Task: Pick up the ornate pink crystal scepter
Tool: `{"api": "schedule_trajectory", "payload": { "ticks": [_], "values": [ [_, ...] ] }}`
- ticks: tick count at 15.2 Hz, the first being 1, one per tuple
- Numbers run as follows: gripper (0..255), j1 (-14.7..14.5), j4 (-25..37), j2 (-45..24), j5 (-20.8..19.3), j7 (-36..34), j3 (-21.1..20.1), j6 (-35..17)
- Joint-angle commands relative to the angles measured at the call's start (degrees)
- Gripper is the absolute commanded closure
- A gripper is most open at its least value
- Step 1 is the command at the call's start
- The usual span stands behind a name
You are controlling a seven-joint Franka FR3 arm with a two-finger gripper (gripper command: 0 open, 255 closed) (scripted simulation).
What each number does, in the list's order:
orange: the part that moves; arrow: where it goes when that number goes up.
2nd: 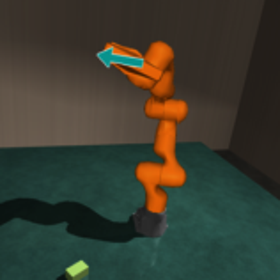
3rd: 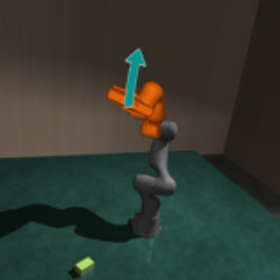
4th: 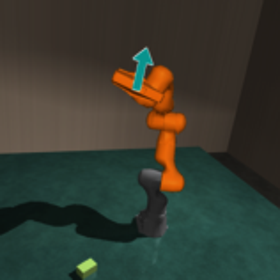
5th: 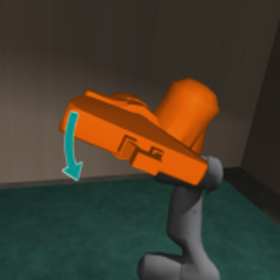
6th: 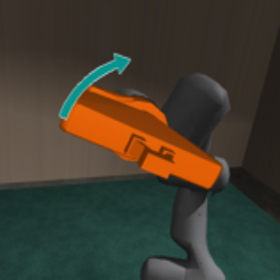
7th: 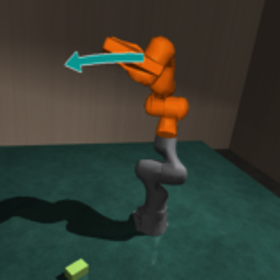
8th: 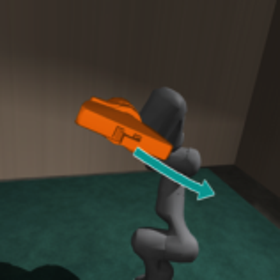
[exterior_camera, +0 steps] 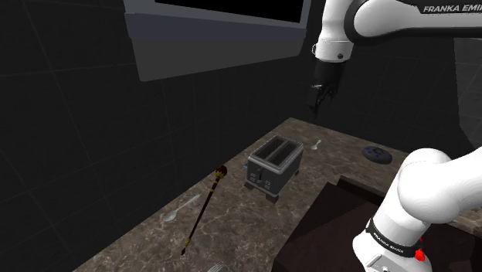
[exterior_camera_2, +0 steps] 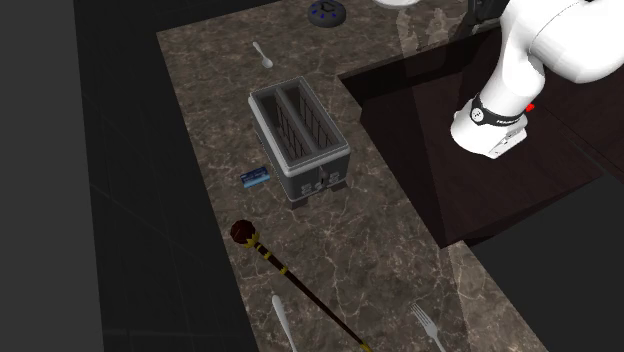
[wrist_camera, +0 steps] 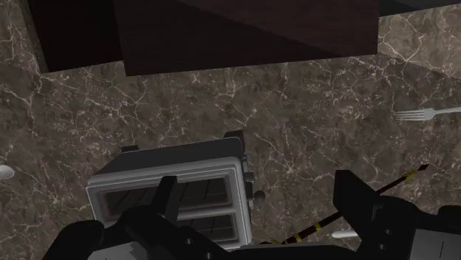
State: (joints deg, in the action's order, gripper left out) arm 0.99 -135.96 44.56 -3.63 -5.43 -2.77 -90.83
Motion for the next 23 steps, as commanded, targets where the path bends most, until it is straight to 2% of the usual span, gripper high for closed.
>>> {"api": "schedule_trajectory", "payload": {
  "ticks": [1,7,12,18,23],
  "values": [
    [0,0.00,0.00,0.00,0.00,0.00,0.00,0.00],
    [0,0.28,-9.19,-1.44,4.60,-9.82,-3.86,-12.53],
    [0,0.37,-14.42,-6.06,8.20,-17.76,-7.64,-24.29],
    [0,0.98,-17.22,-16.00,11.31,-27.36,-12.70,-39.65],
    [0,2.82,-16.40,-27.38,11.12,-36.35,-17.29,-52.51]
  ]
}}
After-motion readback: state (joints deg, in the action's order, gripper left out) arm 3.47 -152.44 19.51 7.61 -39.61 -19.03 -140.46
